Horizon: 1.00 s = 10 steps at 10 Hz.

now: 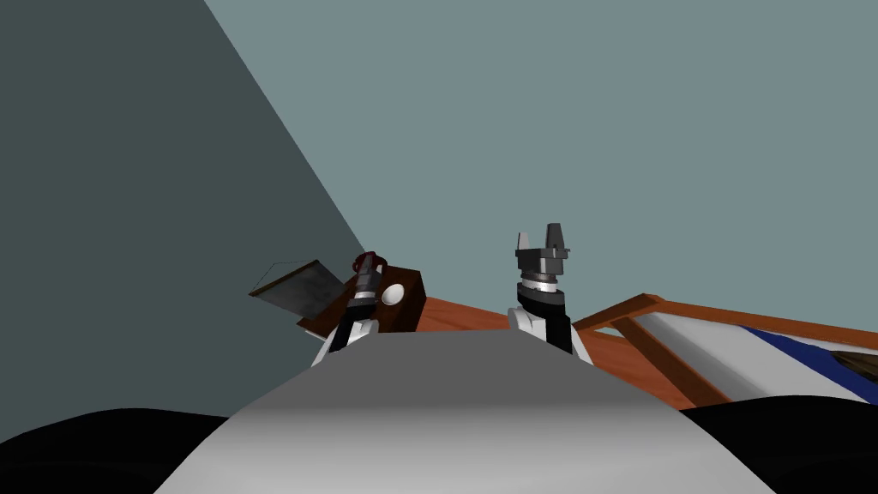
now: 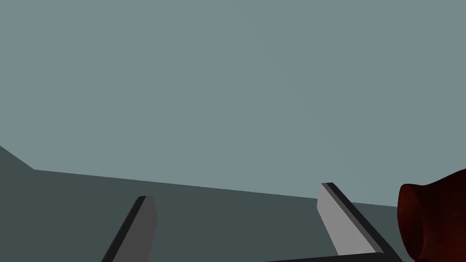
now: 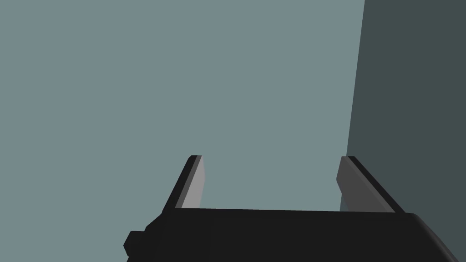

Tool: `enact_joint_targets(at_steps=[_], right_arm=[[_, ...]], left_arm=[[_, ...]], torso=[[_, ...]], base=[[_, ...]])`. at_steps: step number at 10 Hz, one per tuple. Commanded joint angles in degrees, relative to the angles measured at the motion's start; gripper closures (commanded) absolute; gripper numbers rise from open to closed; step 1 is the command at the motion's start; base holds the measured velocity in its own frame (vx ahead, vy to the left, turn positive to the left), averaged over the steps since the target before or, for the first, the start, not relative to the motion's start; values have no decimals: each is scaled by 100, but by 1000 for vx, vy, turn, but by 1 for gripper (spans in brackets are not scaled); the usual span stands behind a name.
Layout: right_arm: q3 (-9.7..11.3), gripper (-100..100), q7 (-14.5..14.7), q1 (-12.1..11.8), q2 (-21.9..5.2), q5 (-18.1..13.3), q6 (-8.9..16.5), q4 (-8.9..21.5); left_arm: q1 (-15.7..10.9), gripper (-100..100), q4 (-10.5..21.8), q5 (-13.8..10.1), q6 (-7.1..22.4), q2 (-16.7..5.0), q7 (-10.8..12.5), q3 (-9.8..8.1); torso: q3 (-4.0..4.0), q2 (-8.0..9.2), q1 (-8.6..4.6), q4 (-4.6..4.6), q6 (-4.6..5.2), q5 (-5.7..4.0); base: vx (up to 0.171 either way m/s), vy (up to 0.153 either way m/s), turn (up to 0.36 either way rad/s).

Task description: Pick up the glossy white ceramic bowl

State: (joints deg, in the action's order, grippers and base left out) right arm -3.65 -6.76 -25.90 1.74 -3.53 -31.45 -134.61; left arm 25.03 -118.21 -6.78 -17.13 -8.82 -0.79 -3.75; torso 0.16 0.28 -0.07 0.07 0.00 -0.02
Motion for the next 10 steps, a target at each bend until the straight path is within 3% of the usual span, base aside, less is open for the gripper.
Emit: enact_joint_targets(at_steps=[1,9,10], right_arm=[[0,0,0,0,0,0,0,0],[0,0,0,0,0,0,0,0],[0,0,0,-1,0,0,0,0]], left_arm=[[-116,-100,256,-54,286,6,-79,-105],[-450,-100,862,-197,1249,56,-248,-353],[-552,-100,1038,-232,1472,62,-275,-405]], torso=[[0,0,0,0,0,0],[-4,-8,4,-2,0,1],[-6,-11,5,-2,-1,1]], base=[[-93,-31,-48],[-64,-18,-19],[-44,-7,-17]])
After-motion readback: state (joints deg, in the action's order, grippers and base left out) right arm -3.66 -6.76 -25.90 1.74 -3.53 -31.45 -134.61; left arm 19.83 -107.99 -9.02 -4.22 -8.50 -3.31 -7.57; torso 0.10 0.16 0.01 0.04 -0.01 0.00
